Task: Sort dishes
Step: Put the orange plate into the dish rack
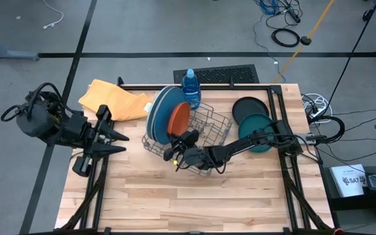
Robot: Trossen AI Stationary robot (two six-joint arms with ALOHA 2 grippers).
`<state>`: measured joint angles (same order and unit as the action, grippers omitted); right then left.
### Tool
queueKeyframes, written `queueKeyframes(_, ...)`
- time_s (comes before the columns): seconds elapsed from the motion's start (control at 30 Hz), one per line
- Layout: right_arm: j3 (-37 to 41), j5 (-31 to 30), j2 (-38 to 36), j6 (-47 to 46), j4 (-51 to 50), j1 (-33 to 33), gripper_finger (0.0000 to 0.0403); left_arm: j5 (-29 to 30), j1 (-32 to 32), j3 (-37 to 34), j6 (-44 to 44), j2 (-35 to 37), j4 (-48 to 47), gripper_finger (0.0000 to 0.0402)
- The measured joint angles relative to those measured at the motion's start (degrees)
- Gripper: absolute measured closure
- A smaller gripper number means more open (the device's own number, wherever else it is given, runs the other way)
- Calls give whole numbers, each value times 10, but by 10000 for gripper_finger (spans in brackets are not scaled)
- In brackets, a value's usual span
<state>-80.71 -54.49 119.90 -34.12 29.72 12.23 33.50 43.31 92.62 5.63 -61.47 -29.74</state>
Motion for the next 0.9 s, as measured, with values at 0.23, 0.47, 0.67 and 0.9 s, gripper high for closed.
queueKeyframes(0.23, 0, -6, 0, -7, -7, -4, 394, 0, 0, 0, 0, 0, 0, 278)
queueKeyframes(0.47, 0, -17, 0, -45, -46, -9, 353, 0, 0, 0, 0, 0, 1, 278)
queueKeyframes(0.67, 0, -25, 0, -55, -54, -8, 301, 0, 0, 0, 0, 0, 2, 278)
queueKeyframes(0.9, 0, -20, 0, -8, -20, -5, 229, 0, 0, 0, 0, 0, 2, 278)
